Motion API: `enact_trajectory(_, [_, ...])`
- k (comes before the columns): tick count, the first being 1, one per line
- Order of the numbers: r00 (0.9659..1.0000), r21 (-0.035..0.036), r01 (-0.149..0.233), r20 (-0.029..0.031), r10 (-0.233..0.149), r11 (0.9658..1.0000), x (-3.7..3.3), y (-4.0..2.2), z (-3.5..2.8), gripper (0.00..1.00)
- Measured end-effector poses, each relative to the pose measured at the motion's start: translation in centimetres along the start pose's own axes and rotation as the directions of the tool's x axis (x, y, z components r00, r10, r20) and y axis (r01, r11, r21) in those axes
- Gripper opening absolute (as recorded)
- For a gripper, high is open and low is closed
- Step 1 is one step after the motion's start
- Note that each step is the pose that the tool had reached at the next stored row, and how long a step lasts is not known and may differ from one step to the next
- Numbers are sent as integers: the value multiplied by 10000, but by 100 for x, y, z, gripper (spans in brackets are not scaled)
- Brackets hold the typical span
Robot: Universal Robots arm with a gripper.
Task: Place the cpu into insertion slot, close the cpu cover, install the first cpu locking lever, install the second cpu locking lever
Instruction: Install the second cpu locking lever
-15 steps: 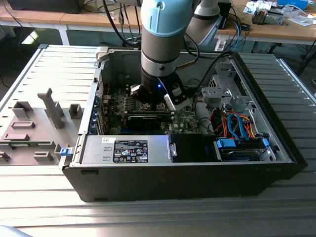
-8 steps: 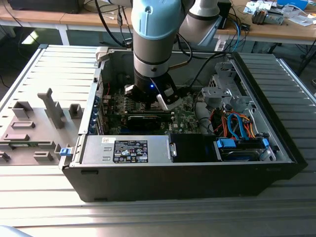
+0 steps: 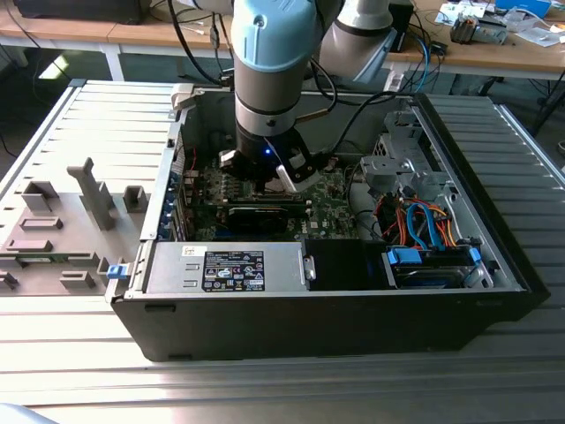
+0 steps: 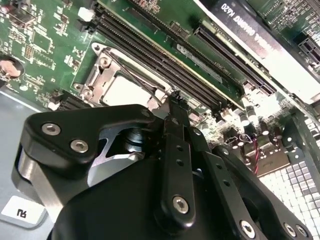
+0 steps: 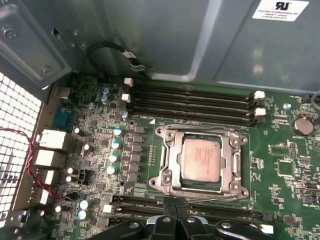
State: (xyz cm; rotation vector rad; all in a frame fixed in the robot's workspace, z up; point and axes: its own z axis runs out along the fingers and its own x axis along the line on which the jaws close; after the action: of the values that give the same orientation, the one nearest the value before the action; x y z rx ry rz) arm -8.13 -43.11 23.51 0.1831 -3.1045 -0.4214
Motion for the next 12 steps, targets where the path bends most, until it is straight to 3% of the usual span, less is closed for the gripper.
enact_trajectory(6, [10000, -9, 41, -11, -41, 10000, 12, -18, 69, 11])
enact_trajectory(12, [10000, -31, 85, -20, -85, 10000, 70, -45, 195, 11])
